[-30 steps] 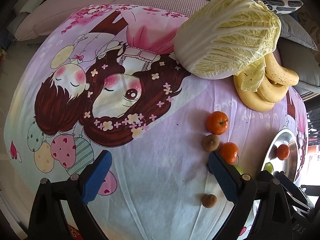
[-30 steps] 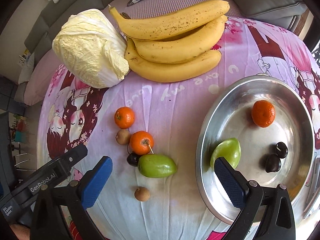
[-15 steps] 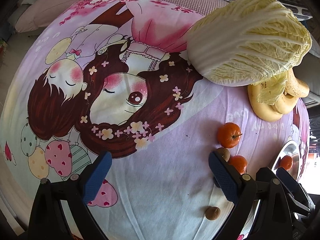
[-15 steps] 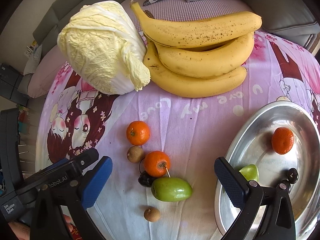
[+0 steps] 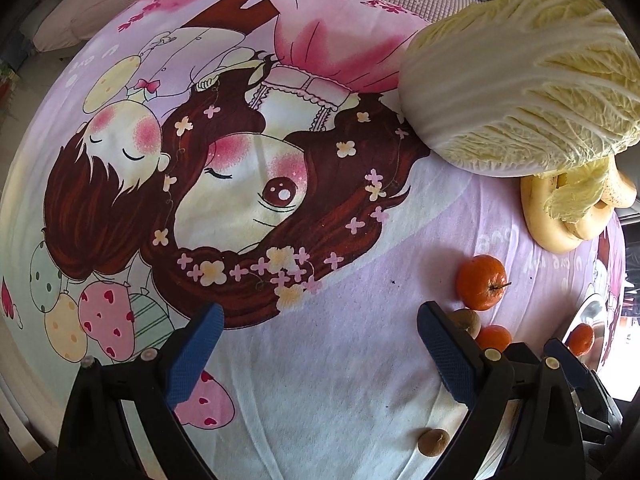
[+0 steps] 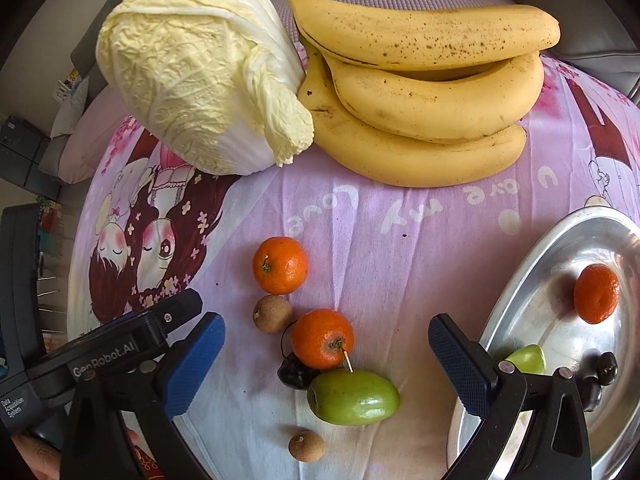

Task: Organize fruits
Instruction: 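Grasp a tangerine with the right tool while the left tool grasps another tangerine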

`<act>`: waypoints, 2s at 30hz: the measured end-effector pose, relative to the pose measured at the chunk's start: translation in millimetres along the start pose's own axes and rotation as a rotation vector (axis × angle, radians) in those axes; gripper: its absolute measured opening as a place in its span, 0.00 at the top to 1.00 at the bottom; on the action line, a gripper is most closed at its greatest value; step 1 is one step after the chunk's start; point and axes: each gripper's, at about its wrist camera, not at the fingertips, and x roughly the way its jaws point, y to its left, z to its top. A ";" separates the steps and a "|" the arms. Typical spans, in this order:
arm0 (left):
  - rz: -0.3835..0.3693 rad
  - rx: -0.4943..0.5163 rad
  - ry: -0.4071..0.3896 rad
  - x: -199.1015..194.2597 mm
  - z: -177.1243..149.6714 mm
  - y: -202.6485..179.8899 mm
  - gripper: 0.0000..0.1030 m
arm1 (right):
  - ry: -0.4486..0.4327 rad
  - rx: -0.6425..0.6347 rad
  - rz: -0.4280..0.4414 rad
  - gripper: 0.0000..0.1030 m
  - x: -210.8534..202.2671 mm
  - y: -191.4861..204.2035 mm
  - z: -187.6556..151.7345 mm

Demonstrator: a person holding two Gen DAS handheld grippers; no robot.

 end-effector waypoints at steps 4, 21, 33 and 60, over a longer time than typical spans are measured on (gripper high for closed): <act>0.000 -0.003 0.004 7.1 1.5 1.1 0.06 | 0.013 -0.006 0.011 0.00 5.9 -0.7 0.1; -0.005 -0.007 0.064 16.0 0.0 -5.4 0.06 | 0.039 0.020 0.017 0.30 14.7 -14.7 -3.1; -0.034 -0.014 0.108 19.4 -1.0 -10.0 0.06 | 0.067 -0.007 0.059 0.60 16.8 -11.4 -7.9; -0.165 0.060 0.106 25.5 18.1 -89.4 0.23 | 0.029 0.006 0.030 0.61 0.9 -40.5 10.1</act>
